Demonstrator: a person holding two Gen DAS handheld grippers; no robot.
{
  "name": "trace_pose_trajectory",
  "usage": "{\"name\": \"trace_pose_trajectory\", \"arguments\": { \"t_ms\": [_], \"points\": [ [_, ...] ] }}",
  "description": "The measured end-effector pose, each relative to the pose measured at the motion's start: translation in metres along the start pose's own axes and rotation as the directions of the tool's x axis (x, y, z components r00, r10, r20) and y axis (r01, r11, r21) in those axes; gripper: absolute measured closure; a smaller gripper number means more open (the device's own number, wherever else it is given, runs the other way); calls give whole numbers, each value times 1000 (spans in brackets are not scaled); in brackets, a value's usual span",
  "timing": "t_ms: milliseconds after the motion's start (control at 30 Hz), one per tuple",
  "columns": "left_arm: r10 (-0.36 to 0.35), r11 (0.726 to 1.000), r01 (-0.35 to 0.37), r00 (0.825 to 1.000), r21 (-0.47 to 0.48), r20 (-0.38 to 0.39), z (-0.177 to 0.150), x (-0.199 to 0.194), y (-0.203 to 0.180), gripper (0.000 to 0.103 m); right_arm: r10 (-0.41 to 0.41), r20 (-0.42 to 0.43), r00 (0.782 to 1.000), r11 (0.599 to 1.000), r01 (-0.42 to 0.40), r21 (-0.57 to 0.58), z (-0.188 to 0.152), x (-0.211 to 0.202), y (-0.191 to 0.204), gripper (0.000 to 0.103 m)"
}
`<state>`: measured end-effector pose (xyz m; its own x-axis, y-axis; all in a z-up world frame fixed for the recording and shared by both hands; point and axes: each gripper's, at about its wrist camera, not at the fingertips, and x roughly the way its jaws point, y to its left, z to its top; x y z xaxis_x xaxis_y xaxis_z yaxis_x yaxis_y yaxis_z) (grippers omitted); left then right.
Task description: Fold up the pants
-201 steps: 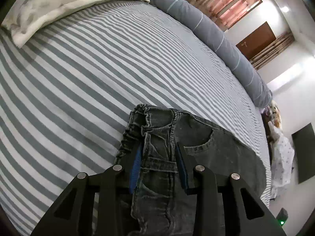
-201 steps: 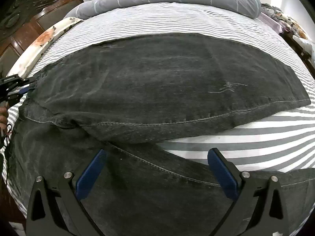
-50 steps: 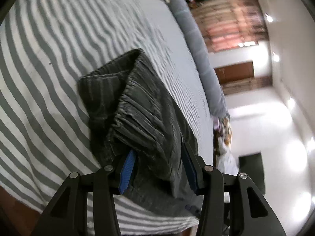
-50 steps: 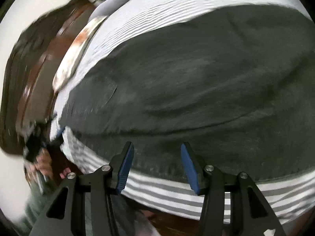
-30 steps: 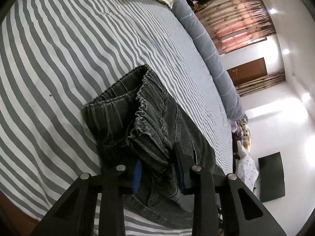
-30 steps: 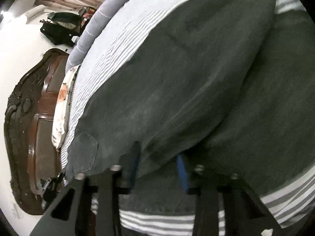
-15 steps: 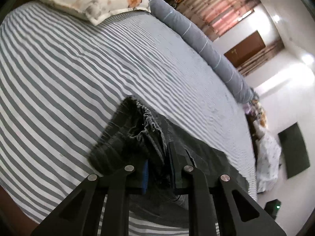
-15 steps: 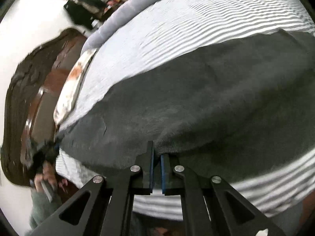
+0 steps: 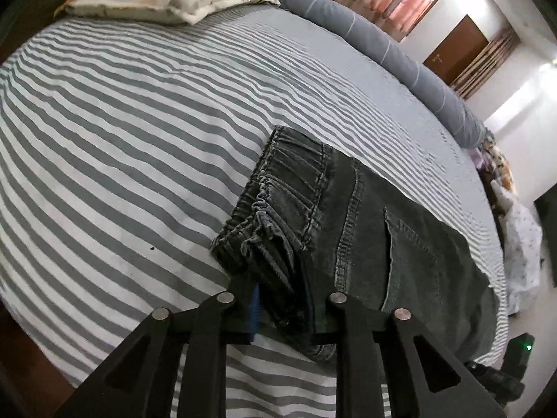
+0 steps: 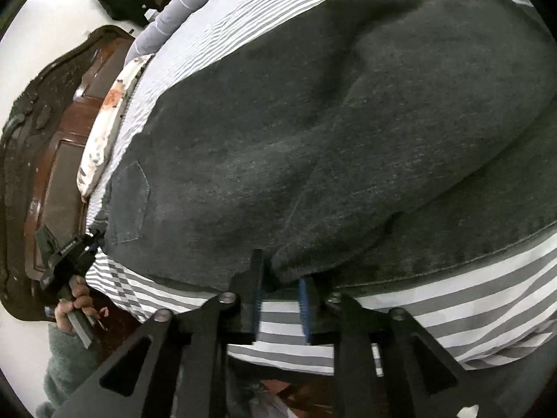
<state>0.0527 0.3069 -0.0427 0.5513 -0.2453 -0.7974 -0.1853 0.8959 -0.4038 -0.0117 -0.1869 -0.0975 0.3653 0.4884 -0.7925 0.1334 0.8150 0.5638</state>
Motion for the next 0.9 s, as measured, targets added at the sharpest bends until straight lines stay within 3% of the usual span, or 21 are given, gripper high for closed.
{"name": "trace_pose_trajectory", "arguments": {
  "t_ms": [33,167,300,400,533,600,667,733,900],
  "points": [
    [21,1000,-21,1000,-5,1,-2,-4,0,75,10,0,1000,1000,-10,12,0,0,-2,75],
    [57,998,-57,998,-19,15,-12,-23,-2,73,23,29,999,999,-24,26,2,-9,-10,74],
    [43,999,-41,997,-35,60,-29,-52,-12,73,41,82,996,997,-46,57,8,-26,-26,71],
    [-10,1000,10,997,0,71,-46,-70,-35,73,49,115,992,995,-58,78,11,-38,-40,70],
    [-139,985,136,990,107,15,-75,-76,-92,72,63,171,983,987,-86,134,13,-57,-62,67],
    [-211,964,215,976,154,-47,-93,-71,-125,73,79,187,979,982,-109,157,11,-67,-74,67],
    [-300,934,316,947,166,-118,-111,-60,-158,72,78,200,977,981,-111,157,8,-73,-79,67],
    [-375,902,406,905,147,-200,-130,-44,-189,72,89,211,973,980,-124,158,4,-82,-87,67],
    [-437,869,490,825,68,-358,-164,1,-242,73,109,227,968,975,-148,165,-2,-95,-100,66]
  ]
}}
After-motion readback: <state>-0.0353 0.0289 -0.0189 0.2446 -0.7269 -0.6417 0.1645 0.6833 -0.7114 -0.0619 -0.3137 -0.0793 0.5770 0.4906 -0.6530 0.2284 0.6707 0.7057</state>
